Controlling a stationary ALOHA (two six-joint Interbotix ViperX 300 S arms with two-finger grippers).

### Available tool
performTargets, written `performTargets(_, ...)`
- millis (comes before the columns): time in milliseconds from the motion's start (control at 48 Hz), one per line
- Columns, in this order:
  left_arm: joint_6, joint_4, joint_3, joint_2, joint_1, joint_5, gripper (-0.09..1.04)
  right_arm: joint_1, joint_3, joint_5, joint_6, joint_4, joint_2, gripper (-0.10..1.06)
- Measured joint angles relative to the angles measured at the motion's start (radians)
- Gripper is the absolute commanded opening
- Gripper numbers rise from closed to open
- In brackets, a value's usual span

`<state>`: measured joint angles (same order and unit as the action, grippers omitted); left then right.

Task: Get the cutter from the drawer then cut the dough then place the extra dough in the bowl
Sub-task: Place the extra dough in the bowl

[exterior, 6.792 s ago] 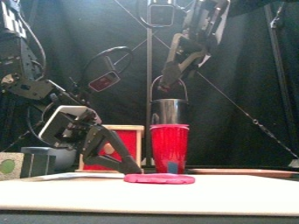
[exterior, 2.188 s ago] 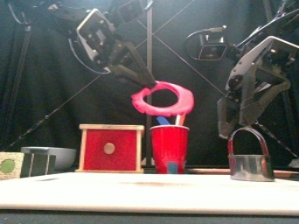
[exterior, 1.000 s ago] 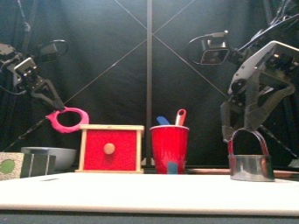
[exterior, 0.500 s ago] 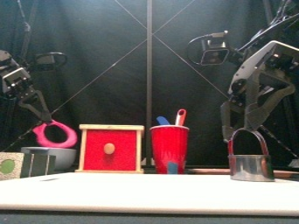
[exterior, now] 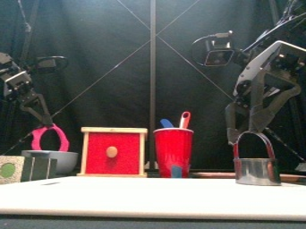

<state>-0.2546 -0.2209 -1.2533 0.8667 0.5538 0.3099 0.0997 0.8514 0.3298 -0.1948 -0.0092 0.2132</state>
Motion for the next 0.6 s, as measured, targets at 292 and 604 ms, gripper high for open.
performTargets(292,0.000,-0.127,-0.012,0.000,0.005,-0.008,1.00,-0.008,-0.002,0.000,0.000,-0.002,0.002,1.04)
performTargets(604,0.003,-0.209,-0.020,-0.002,0.005,-0.143,1.00,-0.011,-0.002,0.000,0.000,0.000,0.000,1.04)
